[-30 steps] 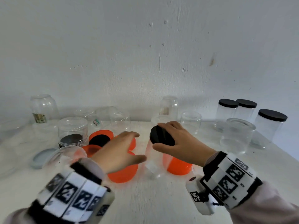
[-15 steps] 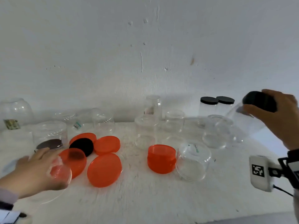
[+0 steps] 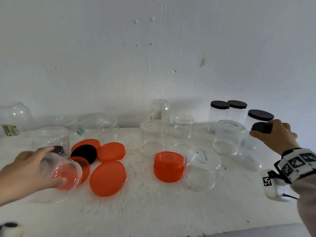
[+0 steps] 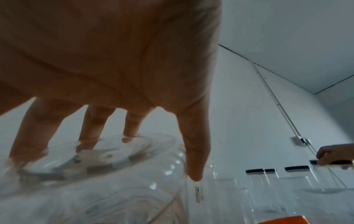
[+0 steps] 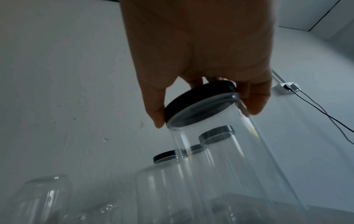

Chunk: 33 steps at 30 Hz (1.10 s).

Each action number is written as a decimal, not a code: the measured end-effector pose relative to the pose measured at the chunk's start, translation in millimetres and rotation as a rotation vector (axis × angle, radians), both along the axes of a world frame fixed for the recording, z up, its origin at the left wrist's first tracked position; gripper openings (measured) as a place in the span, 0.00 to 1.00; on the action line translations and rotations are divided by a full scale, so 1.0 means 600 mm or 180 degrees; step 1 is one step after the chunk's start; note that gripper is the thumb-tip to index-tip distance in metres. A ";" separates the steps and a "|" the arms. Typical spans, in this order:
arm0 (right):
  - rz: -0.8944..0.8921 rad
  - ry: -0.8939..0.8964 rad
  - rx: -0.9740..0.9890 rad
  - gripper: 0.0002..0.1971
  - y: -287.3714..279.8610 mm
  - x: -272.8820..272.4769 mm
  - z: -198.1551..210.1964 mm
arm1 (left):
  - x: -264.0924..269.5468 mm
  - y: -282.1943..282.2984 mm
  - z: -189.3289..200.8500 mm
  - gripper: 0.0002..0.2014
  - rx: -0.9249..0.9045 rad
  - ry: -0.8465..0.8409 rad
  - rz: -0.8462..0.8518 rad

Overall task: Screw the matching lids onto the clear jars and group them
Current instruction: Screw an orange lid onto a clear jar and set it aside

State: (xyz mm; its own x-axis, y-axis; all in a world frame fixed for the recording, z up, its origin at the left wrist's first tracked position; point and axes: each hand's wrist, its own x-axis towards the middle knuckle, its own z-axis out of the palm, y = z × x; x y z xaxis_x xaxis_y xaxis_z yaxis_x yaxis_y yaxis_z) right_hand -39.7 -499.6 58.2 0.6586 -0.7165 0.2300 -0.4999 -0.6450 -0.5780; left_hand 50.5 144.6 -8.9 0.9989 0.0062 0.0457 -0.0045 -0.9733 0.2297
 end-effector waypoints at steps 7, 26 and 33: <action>-0.0034 0.0220 -0.0113 0.29 -0.006 0.016 0.006 | -0.024 -0.041 0.029 0.51 -0.1313 -0.0732 -0.0184; 0.2412 0.1586 -0.0903 0.35 0.417 0.098 -0.028 | -0.080 -0.210 0.058 0.25 -0.4485 0.1046 -0.0415; 0.1885 0.2217 -0.0660 0.36 0.426 0.150 -0.081 | -0.091 -0.239 0.044 0.21 -0.4708 0.1740 -0.0314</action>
